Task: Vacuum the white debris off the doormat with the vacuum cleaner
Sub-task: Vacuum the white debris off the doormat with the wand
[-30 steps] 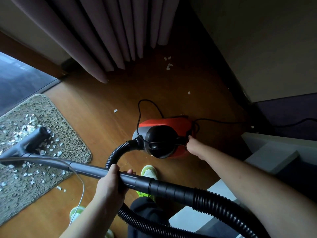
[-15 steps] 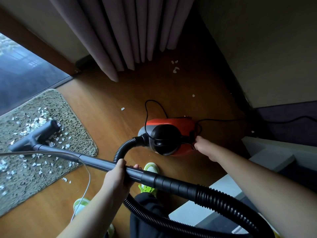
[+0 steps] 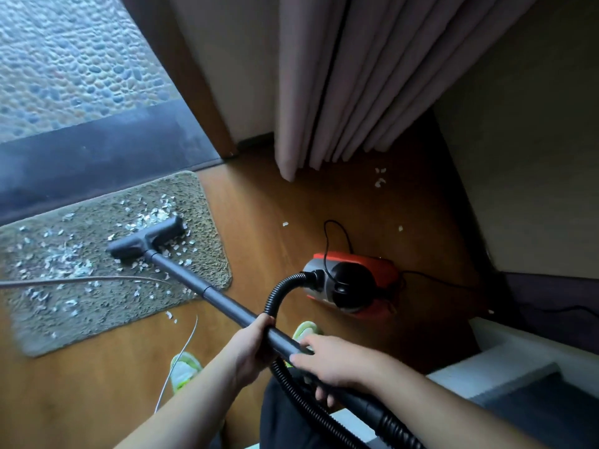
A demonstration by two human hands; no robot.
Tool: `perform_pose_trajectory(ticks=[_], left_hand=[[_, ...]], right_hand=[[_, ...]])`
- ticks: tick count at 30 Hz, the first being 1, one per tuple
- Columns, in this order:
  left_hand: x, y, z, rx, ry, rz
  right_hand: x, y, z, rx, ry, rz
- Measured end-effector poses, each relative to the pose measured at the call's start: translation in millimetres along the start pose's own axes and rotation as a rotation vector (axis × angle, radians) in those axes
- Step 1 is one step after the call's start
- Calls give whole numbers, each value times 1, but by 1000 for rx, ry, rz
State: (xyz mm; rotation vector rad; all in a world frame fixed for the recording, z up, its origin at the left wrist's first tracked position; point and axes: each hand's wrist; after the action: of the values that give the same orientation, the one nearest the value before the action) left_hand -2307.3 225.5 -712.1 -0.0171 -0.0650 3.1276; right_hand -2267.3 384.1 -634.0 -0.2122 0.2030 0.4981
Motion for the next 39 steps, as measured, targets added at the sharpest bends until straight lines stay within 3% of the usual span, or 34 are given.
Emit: perform_pose_trajectory(ticks=[4,8,12,19,22,26,31,39], left_hand=[[-2,24,26,-44,37,-8],[-2,50,46,-38,33,-129],[2,74,64,-22,-37,-201],[0,135,90,-8,-137,-350],[-4,159,96,-14,-234,-551],[-11,190,108,-44,-282,-602],[-12,218,116,-63,-187,-497],[-14,224,114,-30,-137,-388]], right_hand=[[-22,-38,7,31,-67,89],[-37,-75,12,161,-146,217],[-43,-109,14,353,-115,457],[-73,-175,31,495,-91,525],[-83,-202,33,551,-100,592],[-101,-243,36,561,-156,662],[-119,-283,38,557,-172,673],[-126,-278,49,358,-107,483]])
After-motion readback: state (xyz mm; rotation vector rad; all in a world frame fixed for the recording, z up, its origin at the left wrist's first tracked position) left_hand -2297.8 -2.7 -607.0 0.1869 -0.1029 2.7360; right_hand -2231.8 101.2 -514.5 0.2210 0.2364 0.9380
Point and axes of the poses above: each hand's wrist, its own z-axis away from the middle knuckle, its own y-axis out of the back of the hand, x = y × z
